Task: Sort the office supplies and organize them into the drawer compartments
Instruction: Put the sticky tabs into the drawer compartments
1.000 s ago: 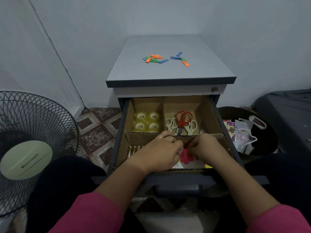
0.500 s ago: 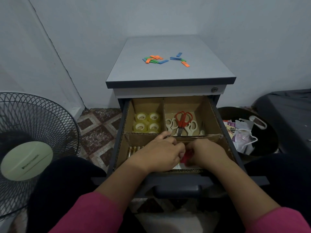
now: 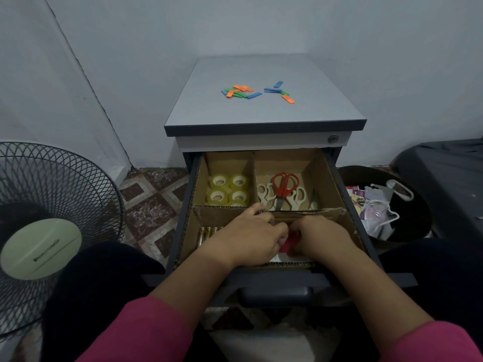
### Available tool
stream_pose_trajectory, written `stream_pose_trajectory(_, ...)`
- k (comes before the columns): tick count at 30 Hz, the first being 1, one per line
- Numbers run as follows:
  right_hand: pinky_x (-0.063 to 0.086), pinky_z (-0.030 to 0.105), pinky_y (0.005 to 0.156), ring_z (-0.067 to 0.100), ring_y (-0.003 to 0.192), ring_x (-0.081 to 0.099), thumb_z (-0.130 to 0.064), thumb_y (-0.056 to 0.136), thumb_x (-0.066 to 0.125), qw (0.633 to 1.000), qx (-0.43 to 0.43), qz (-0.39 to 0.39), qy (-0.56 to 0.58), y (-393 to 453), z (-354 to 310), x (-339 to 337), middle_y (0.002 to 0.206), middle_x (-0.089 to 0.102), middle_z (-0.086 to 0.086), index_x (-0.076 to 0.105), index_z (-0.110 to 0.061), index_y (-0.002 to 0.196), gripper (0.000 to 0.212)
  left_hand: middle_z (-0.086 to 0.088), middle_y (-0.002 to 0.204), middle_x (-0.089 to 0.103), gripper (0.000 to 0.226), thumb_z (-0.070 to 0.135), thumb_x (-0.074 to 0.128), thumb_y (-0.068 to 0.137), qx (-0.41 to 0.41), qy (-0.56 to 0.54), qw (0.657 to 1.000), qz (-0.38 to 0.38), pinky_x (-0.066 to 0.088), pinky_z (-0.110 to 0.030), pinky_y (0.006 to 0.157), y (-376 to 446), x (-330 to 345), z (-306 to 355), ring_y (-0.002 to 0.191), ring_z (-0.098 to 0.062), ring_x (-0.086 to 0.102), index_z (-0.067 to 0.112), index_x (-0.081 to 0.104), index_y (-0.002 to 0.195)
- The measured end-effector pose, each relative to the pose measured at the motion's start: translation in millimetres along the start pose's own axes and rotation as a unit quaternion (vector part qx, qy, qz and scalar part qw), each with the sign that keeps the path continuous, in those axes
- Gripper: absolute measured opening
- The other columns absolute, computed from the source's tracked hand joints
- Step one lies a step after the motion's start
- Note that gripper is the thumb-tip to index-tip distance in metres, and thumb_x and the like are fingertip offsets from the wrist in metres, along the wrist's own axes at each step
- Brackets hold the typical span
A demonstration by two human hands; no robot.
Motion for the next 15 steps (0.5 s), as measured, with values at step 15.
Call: stream_pose_trajectory(15,0.053,0.032,0.078,0.016,0.09,0.06,-0.035,0.08,0.07,0.999,0.013,-0.017,0.039,-0.8,0.7,-3.6,0.095,0.065,-0.005,0.069,-0.037,0.104,0.024,-0.005,0.116,0.055,0.023,0.025,0.034,0.098,-0.016,-0.022,0.999,0.018,0.001,-0.027,0.114,-2.4,-1.6,-1.1,0.125,-0.022,0.035,0.021,0.052,0.111)
Point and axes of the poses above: each hand's wrist, its own y-axis towards the middle knuckle, its own x-axis out of the palm, z = x × y, the point moved 3 cm from there along y, towards the middle knuckle
